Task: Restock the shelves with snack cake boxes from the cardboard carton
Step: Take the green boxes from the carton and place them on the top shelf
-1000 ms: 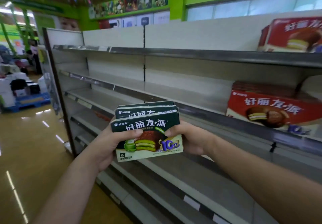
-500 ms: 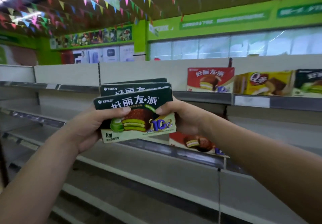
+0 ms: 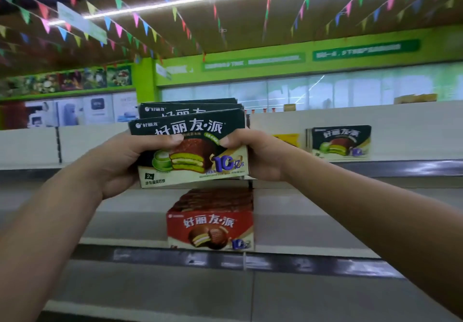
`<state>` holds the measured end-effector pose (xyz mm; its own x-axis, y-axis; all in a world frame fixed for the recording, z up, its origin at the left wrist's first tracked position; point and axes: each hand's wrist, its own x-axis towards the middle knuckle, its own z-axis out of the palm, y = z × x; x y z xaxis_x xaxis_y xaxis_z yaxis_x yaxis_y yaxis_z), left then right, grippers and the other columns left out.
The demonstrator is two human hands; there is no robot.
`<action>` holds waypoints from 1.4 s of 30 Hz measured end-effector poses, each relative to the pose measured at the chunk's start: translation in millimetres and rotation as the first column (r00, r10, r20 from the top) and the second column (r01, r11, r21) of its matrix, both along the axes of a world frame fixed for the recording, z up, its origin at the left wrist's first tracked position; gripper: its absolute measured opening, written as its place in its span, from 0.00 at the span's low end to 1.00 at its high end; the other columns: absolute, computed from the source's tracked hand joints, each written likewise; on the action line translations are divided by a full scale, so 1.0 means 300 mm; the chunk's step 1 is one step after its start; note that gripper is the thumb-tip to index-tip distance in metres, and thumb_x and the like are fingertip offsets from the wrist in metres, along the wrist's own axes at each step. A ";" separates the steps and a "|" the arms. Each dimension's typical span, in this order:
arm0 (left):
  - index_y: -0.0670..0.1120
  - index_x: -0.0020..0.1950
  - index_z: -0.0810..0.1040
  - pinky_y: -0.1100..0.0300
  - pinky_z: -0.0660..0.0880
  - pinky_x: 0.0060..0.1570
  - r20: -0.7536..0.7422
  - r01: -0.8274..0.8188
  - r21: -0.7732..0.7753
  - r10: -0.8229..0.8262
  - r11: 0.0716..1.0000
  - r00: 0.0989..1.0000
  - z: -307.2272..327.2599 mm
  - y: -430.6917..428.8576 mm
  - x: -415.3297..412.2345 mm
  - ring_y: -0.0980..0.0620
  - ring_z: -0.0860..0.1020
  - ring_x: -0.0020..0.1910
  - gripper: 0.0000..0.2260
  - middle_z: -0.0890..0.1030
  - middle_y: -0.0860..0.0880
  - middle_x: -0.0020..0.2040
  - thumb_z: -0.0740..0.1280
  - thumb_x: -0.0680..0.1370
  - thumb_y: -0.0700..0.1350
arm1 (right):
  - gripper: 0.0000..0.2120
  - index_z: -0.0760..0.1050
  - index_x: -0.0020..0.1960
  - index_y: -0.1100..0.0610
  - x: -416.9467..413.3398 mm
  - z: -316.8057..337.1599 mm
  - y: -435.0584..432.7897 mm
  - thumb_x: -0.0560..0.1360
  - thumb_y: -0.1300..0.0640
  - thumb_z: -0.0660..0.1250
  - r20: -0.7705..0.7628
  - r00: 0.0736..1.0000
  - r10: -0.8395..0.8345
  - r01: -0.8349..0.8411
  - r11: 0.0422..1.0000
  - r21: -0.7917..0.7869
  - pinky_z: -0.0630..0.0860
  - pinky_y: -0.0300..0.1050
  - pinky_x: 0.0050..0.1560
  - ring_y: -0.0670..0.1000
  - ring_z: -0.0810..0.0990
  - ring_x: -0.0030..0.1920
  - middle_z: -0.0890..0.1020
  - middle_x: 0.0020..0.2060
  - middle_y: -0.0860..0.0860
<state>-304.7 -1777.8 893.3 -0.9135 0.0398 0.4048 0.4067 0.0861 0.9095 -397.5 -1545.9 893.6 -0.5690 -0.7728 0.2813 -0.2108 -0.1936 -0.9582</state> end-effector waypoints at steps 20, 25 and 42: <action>0.41 0.56 0.82 0.49 0.84 0.43 0.027 0.244 -0.088 -0.242 0.966 0.970 0.142 0.670 -0.317 0.46 0.86 0.40 0.17 0.87 0.41 0.45 0.73 0.69 0.44 | 0.19 0.78 0.58 0.62 -0.147 0.065 0.689 0.68 0.60 0.65 -0.020 0.947 -0.322 0.317 0.940 -0.122 0.85 0.49 0.47 0.57 0.86 0.42 0.86 0.44 0.59; 0.42 0.55 0.82 0.54 0.84 0.39 0.016 0.298 -0.108 -0.298 0.949 0.955 0.160 0.829 -0.411 0.47 0.86 0.40 0.16 0.87 0.43 0.45 0.73 0.69 0.43 | 0.16 0.78 0.53 0.63 -0.197 0.077 0.857 0.68 0.59 0.64 -0.024 0.923 -0.385 0.380 0.919 -0.107 0.83 0.44 0.40 0.55 0.86 0.38 0.86 0.40 0.59; 0.41 0.59 0.83 0.50 0.83 0.51 0.125 0.329 -0.056 -0.320 0.943 0.939 0.090 1.055 -0.691 0.46 0.86 0.45 0.19 0.86 0.40 0.53 0.74 0.69 0.44 | 0.38 0.77 0.62 0.59 -0.440 0.047 1.106 0.54 0.52 0.82 -0.096 0.874 -0.476 0.485 0.869 0.104 0.76 0.55 0.64 0.59 0.81 0.52 0.81 0.57 0.61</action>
